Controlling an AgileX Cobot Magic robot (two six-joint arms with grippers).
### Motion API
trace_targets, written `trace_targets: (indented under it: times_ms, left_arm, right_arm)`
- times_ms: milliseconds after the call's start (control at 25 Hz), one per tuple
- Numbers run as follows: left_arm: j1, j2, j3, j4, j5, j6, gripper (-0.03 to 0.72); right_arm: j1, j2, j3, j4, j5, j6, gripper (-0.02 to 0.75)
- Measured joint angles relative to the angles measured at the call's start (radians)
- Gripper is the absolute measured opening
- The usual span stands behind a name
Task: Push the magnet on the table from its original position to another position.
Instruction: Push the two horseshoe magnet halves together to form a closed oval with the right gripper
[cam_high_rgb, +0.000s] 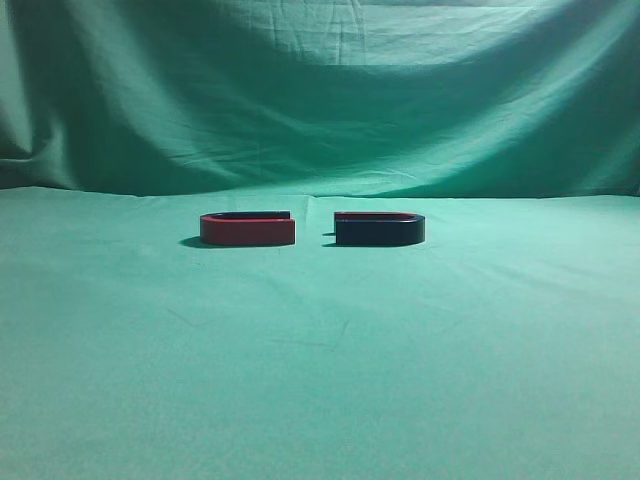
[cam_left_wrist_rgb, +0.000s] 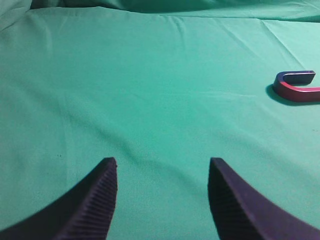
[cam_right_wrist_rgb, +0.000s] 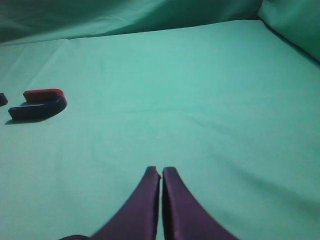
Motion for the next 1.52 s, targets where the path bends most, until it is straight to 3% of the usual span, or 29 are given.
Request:
trace_targets:
  times_ms: [400,760,840,960,1120,1360,1520]
  left_arm:
    - [0.000,0.000,0.000,0.000,0.000,0.000,0.372]
    - [0.000,0.000,0.000,0.000,0.000,0.000,0.372]
    - [0.000,0.000,0.000,0.000,0.000,0.000,0.372]
    - [0.000,0.000,0.000,0.000,0.000,0.000,0.372]
    - [0.000,0.000,0.000,0.000,0.000,0.000,0.372]
    - [0.000,0.000,0.000,0.000,0.000,0.000,0.372]
    - [0.000,0.000,0.000,0.000,0.000,0.000,0.372]
  right_arm:
    - [0.000,0.000,0.000,-0.002,-0.024,0.003,0.000]
    - [0.000,0.000,0.002,0.061,-0.560,0.053,0.000]
    - [0.000,0.000,-0.026,0.061,-0.575,0.053,0.000]
    - [0.000,0.009,-0.151,0.059,-0.506,0.040,0.000]
    - [0.000,0.153,-0.315,0.041,-0.305,0.029,0.000]
    - [0.000,0.479,-0.561,0.056,0.147,-0.047,0.000]
    - [0.000,0.709,-0.677,0.078,0.361,-0.148,0.000]
